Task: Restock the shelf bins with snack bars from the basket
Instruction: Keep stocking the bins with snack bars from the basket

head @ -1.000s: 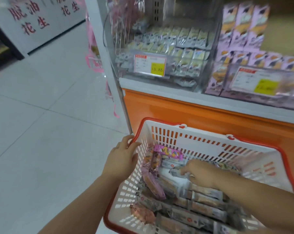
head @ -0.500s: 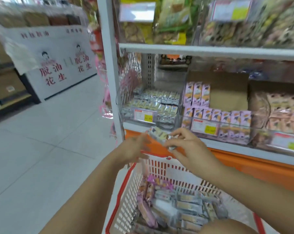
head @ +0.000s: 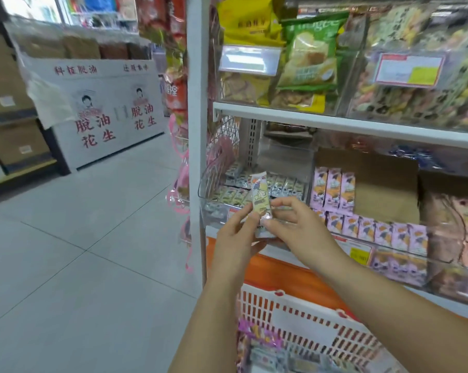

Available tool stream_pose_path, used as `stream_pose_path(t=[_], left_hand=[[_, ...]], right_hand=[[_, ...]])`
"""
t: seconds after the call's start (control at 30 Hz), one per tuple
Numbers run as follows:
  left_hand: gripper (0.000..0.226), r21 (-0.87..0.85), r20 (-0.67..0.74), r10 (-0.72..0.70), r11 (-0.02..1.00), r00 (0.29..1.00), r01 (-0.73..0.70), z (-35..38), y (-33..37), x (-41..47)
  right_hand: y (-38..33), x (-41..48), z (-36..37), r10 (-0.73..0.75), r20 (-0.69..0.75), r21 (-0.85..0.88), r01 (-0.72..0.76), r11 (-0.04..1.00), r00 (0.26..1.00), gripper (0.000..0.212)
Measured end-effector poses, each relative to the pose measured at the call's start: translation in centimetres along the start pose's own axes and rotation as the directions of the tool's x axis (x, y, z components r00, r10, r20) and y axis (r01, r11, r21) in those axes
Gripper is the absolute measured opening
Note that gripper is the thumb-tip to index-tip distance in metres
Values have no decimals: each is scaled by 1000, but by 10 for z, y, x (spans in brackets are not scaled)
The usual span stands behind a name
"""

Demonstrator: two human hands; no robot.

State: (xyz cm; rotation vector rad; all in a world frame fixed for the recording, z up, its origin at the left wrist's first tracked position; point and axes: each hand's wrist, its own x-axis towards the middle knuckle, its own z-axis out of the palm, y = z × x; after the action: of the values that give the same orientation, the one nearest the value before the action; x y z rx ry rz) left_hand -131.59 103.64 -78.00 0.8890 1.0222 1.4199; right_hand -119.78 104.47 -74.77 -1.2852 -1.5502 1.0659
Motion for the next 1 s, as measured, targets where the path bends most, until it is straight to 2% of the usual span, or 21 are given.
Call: stream_pose_path(t=[0.1,0.17,0.27,0.4,0.5,0.63,0.77,0.9,1.0], left_hand=[[28,11,-27,39,999,999,-39,-2,-6,20],[27,113,-90,78,991,993,-67,-6,-15,34],[31,364,-224,140,930,964,-51,-9,-28,48],[42,468,-271,117,883,956,24,-6,-37,59],[42,492,-275,107,870,956,44,-4,-39,63],[40,481,-283,111,876,953,41,-7,-40,66],[41,497,-282,136,867,950,23,-9,-43,66],[42,497,-266,125,868,956,24,-9,-42,64],[43,499,-245,128,867,961,12,-10,-41,63]], right_hand=[[-4,36,10,110,19,196,-111,974,994,21],[-2,66,16,151,-9,293,-142,945,988,19],[10,125,25,238,-119,269,-199,942,964,21],[30,196,36,298,-175,204,-261,943,938,37],[45,235,43,343,-188,181,-311,933,920,18],[57,265,45,325,-237,18,-330,944,916,31],[64,269,45,238,-168,-192,-269,944,956,29],[71,267,45,116,-83,-459,-141,877,990,44],[62,256,40,85,-2,-577,-70,814,996,55]])
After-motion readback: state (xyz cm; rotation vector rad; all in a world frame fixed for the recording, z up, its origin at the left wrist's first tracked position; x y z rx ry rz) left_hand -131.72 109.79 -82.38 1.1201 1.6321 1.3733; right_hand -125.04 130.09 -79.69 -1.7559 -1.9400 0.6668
